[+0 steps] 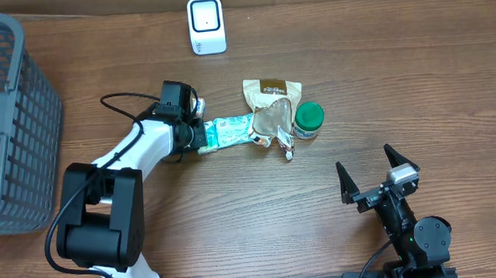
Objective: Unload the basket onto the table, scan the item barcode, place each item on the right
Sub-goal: 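Release the Kleenex pack beside the green packet and raise the left gripper, then move the right gripper over the green-lidded jar and descend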
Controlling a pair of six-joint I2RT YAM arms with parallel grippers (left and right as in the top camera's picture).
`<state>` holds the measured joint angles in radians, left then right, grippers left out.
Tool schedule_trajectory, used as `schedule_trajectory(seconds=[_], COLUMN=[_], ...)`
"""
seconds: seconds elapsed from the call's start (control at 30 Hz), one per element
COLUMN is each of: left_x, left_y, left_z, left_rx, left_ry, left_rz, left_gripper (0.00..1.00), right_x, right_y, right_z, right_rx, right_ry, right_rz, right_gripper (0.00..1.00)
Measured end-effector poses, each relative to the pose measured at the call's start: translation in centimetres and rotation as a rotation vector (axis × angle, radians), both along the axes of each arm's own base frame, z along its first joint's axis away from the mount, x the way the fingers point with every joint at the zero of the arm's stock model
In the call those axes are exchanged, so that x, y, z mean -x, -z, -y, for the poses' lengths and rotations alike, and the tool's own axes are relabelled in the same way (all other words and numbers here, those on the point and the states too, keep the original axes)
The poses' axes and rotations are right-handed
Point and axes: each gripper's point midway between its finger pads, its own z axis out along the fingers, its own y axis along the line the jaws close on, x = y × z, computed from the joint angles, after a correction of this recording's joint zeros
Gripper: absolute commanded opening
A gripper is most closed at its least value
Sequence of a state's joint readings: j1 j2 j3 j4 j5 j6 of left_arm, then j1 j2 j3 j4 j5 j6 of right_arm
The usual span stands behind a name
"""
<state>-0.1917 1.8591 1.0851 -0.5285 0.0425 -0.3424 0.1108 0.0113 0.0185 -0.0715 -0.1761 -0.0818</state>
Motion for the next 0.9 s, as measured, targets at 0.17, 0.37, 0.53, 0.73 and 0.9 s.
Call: schedule_trajectory(seconds=[0.17, 0.37, 0.53, 0.73, 0.9], left_x=[1.5, -1.4, -2.6, -3.0, -3.2], left_y=[-1.8, -10.6, -19.4, -26.2, -27.0], left_z=[-1.4, -2.1, -2.8, -3.6, -4.1], left_rx=[-0.018, -0.014, -0.006, -0.01, -0.039], left_ry=[-0.022, -0.006, 0.007, 0.018, 0.012], left_rz=[-0.127, -0.04, 0.112, 0.257, 0.28], left_gripper=[0.18, 1.0, 0.99, 1.0, 1.0], right_x=[0.0, 0.0, 0.2, 0.7, 0.2], right_y=[0.0, -0.2, -0.8, -1.0, -5.8], right_z=[0.0, 0.1, -0.6, -1.3, -1.5], right_rx=[0.0, -0.001, -0.004, -0.012, -0.01], right_ry=[0.0, 0.004, -0.039, -0.079, -0.086], right_rz=[0.001, 0.006, 0.033, -0.093, -0.203], right_gripper=[1.0, 1.0, 1.0, 1.0, 1.0])
